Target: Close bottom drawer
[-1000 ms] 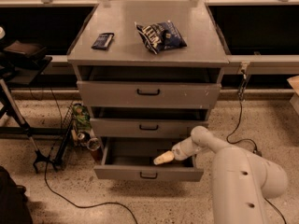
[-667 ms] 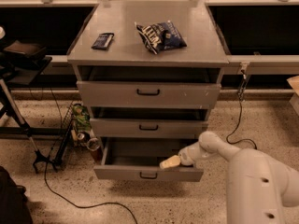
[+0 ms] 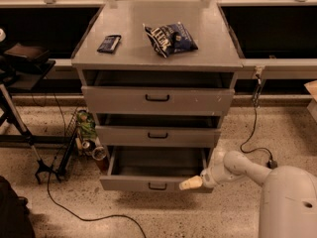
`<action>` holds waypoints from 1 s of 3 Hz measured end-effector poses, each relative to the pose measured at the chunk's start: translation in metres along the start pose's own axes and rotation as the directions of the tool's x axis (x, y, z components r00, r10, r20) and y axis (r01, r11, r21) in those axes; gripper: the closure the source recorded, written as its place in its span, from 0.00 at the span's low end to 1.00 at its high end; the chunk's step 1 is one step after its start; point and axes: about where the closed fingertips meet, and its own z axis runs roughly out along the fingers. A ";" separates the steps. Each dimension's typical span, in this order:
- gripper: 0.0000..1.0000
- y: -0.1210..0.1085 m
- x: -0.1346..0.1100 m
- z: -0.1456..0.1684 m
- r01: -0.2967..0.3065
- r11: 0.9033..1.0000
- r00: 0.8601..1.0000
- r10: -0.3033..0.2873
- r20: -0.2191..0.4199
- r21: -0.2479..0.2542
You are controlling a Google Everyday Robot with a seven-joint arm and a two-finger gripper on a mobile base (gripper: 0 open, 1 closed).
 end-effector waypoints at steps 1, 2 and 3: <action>0.00 0.003 0.012 0.022 -0.005 0.999 0.997 0.003 -0.072 -0.032; 0.00 -0.001 0.005 0.051 -0.014 0.998 0.995 0.008 -0.103 -0.060; 0.00 -0.009 -0.002 0.083 -0.050 0.995 0.989 0.038 -0.145 -0.082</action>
Offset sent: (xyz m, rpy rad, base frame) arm 0.0160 0.0450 -0.0631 0.0331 0.1254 0.0834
